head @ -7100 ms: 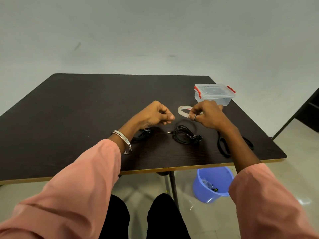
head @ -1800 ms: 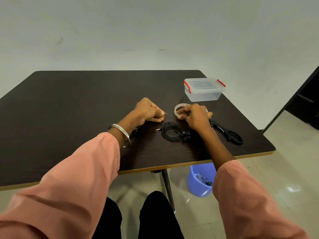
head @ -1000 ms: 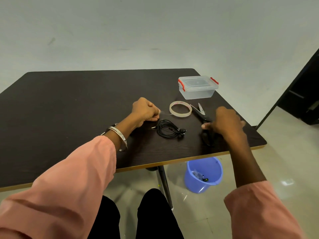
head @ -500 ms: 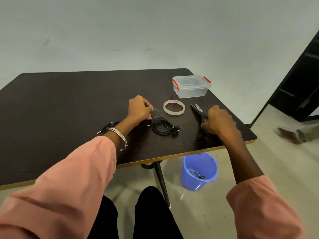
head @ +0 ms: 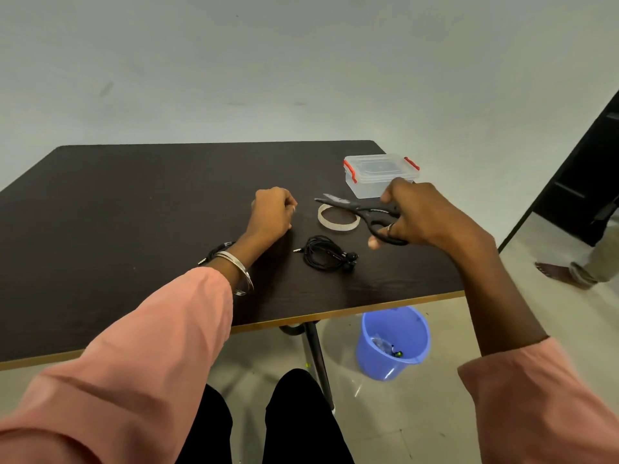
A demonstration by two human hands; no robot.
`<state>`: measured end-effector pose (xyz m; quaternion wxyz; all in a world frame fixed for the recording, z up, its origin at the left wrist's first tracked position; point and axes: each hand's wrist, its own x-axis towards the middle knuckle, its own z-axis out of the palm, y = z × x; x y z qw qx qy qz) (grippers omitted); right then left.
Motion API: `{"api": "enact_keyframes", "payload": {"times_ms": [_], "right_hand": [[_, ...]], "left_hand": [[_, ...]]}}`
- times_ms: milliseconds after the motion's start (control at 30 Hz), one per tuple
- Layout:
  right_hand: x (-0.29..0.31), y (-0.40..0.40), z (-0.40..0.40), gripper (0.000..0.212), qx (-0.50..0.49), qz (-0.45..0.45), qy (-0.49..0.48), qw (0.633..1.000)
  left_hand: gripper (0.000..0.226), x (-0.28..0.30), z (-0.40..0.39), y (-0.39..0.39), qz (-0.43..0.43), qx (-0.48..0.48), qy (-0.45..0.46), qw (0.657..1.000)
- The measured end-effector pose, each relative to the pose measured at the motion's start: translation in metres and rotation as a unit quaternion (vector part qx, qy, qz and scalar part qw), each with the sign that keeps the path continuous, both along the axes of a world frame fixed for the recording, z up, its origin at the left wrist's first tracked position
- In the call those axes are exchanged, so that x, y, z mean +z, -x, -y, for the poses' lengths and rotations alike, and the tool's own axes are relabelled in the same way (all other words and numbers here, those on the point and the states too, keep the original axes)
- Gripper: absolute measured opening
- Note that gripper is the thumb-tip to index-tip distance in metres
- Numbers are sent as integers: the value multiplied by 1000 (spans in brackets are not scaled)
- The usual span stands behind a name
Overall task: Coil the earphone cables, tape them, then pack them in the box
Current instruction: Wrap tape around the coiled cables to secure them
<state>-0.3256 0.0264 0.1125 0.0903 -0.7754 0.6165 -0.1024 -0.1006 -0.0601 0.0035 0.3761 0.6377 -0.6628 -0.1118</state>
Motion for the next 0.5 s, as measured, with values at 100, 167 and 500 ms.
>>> {"api": "enact_keyframes", "payload": {"times_ms": [100,167,500], "right_hand": [[0,-10,0,73,44,-37,-6,998],[1,-13,1,68,54,-89,9,995],[-3,-33,15,66,86,-234,77,965]], "left_hand": [[18,0,1,-3,27,-2,17,999],[19,1,1,-4,44,-4,30,999],[21,2,0,-10,102,-28,53,993]]}}
